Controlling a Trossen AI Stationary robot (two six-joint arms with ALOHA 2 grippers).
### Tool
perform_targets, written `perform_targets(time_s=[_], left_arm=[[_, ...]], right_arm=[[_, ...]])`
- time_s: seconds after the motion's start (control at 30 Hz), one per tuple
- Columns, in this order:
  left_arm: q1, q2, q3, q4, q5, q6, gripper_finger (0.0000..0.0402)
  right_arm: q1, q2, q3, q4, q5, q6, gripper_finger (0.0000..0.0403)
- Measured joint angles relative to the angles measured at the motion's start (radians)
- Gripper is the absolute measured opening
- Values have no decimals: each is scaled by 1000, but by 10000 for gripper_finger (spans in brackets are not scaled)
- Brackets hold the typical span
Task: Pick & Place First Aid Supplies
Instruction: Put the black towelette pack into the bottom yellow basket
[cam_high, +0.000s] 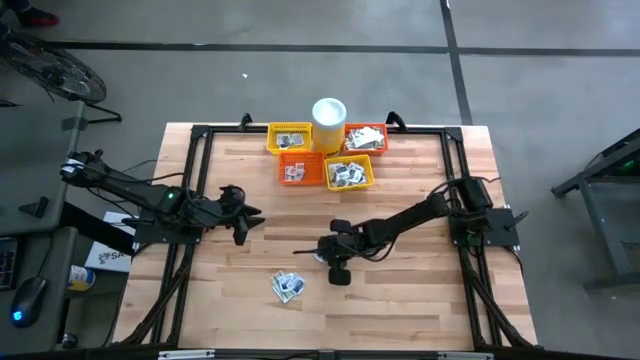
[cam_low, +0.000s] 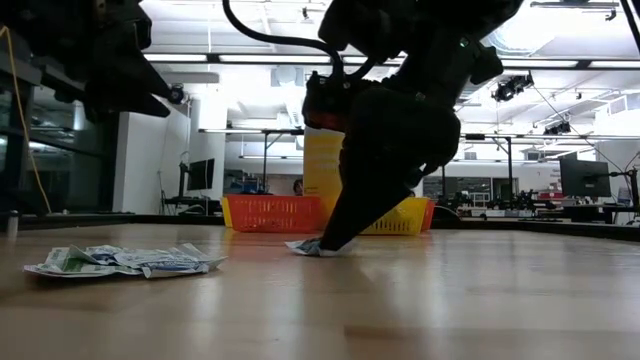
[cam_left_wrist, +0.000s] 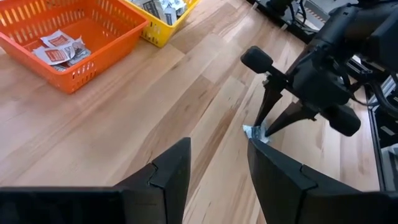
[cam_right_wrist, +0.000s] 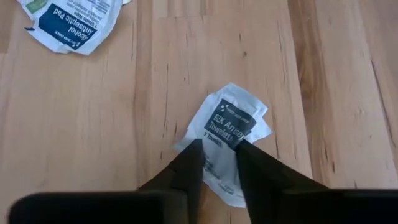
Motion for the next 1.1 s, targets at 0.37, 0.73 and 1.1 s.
perform_targets(time_s=[0.37,0.73,1.1], left_arm=[[0,0,0,-15,6,-1,158],[0,0,0,-15,-1,-26,158],[0,0,0,-6,-13,-65,158]], right_arm=[[-58,-100,-8,-118,-72,41,9],[-205,-310,-5,-387,-20,-36,5],[-461,-373,-3,-428,25,-158,22]])
